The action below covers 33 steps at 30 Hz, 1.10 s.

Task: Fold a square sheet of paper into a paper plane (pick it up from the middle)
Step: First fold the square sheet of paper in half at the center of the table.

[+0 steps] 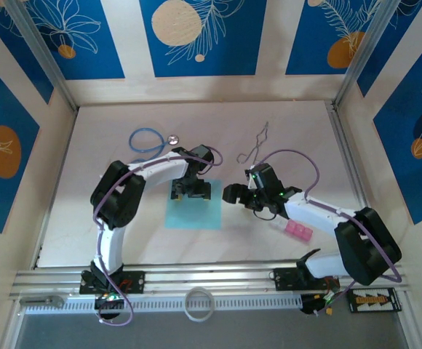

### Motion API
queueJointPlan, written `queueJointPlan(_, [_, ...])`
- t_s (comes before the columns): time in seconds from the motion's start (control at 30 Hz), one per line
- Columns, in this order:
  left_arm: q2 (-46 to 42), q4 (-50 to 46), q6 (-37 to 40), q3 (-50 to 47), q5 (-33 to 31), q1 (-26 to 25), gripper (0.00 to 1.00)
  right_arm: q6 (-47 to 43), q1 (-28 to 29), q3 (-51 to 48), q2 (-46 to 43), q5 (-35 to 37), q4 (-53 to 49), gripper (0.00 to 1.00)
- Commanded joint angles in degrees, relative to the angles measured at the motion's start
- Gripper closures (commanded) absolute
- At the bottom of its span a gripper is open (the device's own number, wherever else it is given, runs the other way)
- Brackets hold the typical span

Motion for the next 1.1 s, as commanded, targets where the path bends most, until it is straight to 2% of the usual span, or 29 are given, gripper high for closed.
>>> queueJointPlan(0.0, [2.0,0.6,-1.1,-0.5,1.3,-0.5,0.12,-0.6,-0.2,1.4,-1.0,0.8,-2.1,0.16])
queueJointPlan(1.07, [4.0,1.0,-1.2,-2.2,-1.2,-1.5,0.17,0.1,-0.2,2.4,-1.1,3.5,-4.5,0.16])
